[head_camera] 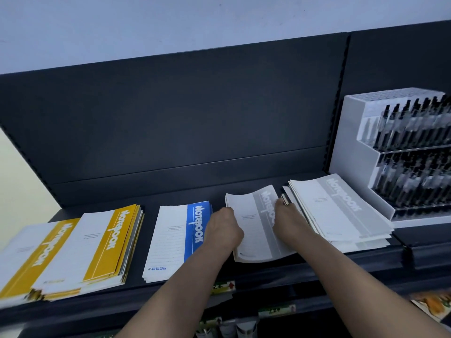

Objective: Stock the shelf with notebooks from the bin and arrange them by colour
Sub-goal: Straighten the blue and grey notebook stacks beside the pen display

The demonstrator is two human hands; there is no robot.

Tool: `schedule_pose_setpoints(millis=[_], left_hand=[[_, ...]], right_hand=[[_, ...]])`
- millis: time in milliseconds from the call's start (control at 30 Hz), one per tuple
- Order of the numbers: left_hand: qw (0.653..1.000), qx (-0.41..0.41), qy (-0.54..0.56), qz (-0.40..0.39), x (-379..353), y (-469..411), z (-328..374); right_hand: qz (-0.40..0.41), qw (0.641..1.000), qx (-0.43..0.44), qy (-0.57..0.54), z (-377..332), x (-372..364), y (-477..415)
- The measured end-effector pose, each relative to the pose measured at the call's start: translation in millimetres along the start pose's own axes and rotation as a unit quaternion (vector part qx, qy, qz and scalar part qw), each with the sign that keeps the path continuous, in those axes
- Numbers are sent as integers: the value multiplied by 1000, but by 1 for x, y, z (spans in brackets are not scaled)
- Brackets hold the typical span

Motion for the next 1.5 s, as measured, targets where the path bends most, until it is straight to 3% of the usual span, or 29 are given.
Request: schedule_pose_setpoints(millis=[333,533,667,800,933,1133,1367,1500], left_hand=[[997,-14,-77,-18,-7,-2,-3],[998,-19,-50,-10,-6,-2,-7],[996,-62,18,61,11,0,14],[986,-87,130,63,5,-7,52],[976,-74,201,-37,-32,-13,87],[957,-24,288,-24,-62,-27,111],[956,53,283,-62,-79,-30,117],[956,33,291,13,-65,-34,119]], right_hand=[[35,988,88,123,-7,-18,3],[7,994,107,28,-6,-14,8],[79,982,142,-98,6,25,16],[153,982,64,-91,63,64,16],[128,991,-7,-47,113,72,12],[91,993,6,-75,144,64,9],[62,984,-8,-164,158,68,6],[55,985,-4,-164,156,66,9]])
Point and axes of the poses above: each hand's wrist, its own y-axis away from the middle knuckle, its own x-axis out of the back of the hand, z = x × y, the point moved 9 cm from there along -y, towards the middle knuckle, and after that the axes turned 10 degrees about -x, right-handed, at the moved point
